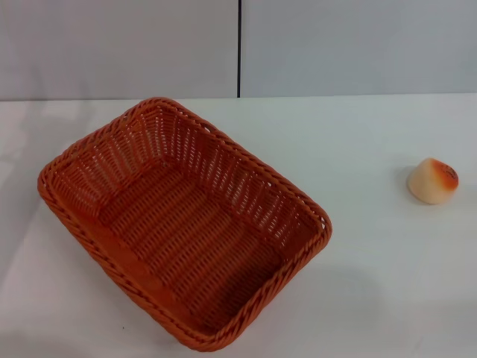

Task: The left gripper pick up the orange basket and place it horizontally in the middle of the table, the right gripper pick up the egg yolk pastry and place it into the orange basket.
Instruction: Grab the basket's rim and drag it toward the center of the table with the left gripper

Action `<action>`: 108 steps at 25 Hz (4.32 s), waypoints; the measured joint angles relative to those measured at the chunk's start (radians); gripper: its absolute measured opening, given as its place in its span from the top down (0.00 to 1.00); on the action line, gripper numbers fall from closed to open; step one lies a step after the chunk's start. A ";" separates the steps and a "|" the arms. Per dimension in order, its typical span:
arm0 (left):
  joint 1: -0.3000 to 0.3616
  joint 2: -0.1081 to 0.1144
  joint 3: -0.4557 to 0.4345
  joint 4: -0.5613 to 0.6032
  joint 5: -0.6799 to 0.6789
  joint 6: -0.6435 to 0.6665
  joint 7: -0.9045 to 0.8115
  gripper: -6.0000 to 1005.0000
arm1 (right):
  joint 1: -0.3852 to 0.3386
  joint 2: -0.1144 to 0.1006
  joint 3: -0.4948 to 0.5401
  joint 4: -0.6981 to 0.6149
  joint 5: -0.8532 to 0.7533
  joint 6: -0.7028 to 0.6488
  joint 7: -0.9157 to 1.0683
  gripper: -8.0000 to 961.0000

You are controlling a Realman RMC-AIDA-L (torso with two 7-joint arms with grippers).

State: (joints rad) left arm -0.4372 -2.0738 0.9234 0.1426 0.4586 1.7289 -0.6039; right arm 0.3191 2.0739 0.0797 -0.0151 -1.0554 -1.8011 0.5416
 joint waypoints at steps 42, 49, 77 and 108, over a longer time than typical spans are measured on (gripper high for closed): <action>-0.007 0.259 -0.085 0.906 1.136 -0.350 -1.468 0.30 | -0.023 0.000 0.057 -0.017 0.000 0.008 0.012 0.44; -0.130 0.252 -0.159 1.094 1.567 -0.029 -1.707 0.31 | -0.021 -0.002 0.063 -0.022 0.000 0.008 0.012 0.44; -0.295 0.055 0.025 1.049 2.282 -0.043 -1.678 0.35 | -0.026 -0.002 0.063 -0.032 0.000 0.006 0.037 0.44; -0.328 0.035 0.023 0.992 2.422 -0.127 -1.733 0.78 | -0.033 -0.003 0.065 -0.032 0.000 0.025 0.037 0.44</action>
State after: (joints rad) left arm -0.7648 -2.0384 0.9468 1.1341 2.8801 1.6015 -2.3366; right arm 0.2864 2.0708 0.1442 -0.0475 -1.0554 -1.7766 0.5783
